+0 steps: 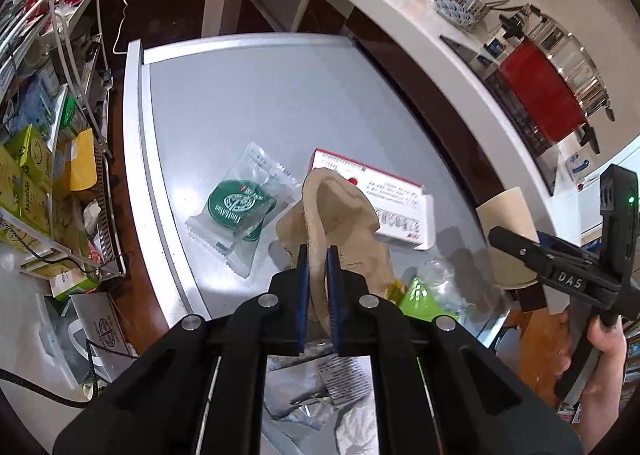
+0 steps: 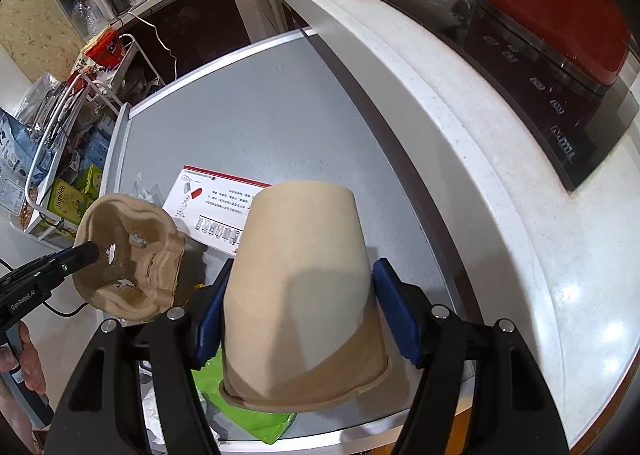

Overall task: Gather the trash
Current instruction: 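Carry the pulp carton and paper cup with both tools over the black bin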

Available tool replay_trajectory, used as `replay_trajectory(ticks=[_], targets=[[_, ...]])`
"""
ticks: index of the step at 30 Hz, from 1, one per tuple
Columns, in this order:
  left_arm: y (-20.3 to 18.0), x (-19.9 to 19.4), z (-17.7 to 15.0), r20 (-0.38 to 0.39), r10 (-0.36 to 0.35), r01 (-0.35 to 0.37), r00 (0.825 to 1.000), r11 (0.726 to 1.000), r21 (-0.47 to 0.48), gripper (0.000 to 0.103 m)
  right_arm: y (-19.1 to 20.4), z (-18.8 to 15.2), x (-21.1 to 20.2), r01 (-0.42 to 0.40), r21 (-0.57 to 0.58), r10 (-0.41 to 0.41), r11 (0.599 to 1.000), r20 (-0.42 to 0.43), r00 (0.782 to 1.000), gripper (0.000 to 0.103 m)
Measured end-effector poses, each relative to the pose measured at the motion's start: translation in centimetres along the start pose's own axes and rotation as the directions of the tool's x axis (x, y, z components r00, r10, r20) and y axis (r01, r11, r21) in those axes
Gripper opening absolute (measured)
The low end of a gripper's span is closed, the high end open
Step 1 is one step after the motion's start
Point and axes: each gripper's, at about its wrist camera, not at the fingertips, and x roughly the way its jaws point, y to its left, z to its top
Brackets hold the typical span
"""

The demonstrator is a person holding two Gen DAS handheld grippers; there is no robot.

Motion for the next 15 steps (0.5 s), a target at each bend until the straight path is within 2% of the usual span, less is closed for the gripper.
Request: replay_trajectory(ticks=[9, 15], targets=[[-1.8, -5.9, 0.2, 0.107, -0.053, 0.049, 0.993, 0.998, 0.039, 0.009, -0.1, -0.6, -5.0, -0.062, -0.02, 0.064, 0.998, 0.085, 0.994, 0.067], [-3.8, -11.3, -2.0, 0.158, -0.115, 0.102, 0.981, 0.991, 0.092, 0.009, -0.8, -3.4, -10.5, -0.134, -0.053, 0.141, 0.99, 0.137, 0.981, 0.067]])
